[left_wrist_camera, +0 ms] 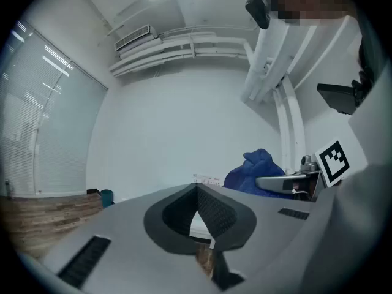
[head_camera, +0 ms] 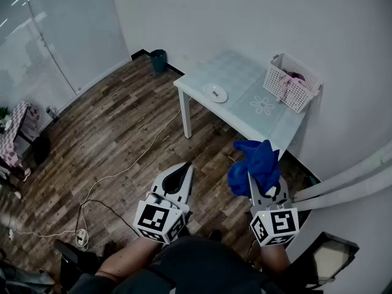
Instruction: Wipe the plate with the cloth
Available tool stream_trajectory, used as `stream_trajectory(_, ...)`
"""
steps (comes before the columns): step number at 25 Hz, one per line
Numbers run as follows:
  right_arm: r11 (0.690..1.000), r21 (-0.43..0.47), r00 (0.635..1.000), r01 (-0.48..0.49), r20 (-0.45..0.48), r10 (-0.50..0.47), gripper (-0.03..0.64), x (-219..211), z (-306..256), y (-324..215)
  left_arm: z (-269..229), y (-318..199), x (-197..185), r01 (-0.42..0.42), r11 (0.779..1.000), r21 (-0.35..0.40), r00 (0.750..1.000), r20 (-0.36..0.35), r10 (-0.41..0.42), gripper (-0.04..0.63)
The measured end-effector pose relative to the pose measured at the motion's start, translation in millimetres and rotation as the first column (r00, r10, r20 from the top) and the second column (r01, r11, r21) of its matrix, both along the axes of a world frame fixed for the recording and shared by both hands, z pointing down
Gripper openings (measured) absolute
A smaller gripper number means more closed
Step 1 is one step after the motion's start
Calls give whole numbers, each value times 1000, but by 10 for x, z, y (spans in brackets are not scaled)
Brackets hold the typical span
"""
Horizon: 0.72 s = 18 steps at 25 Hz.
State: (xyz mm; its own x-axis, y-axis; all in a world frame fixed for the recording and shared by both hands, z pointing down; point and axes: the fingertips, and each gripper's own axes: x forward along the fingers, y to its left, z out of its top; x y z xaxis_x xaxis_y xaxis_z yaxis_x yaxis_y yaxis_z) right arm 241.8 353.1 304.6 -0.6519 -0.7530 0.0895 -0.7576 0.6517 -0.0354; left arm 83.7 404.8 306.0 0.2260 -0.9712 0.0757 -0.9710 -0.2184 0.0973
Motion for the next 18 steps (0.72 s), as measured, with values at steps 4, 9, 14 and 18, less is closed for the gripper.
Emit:
stream_trajectory(4,999,33,1000,0,-24,1,140,-42,-51,-89,-3,-58,4,-5,1000,14,1000,4,5,8)
stream_trajectory(9,1000,29,999,5,-34,-4,140,-173,-52,-139,-2,-107,-94,-8,1000,19,1000,2,8,8)
stream_trajectory(14,1000,28,1000,-12,-20,13,140,-246,-85,-157,-11,-123,-171,-22,999,29,1000,-7,22,8)
stream_trajectory(18,1000,28,1000,-4,-11,4,140,-408,-97,-170,-6,-147,-317,-26,999,31,1000,-4,26,8)
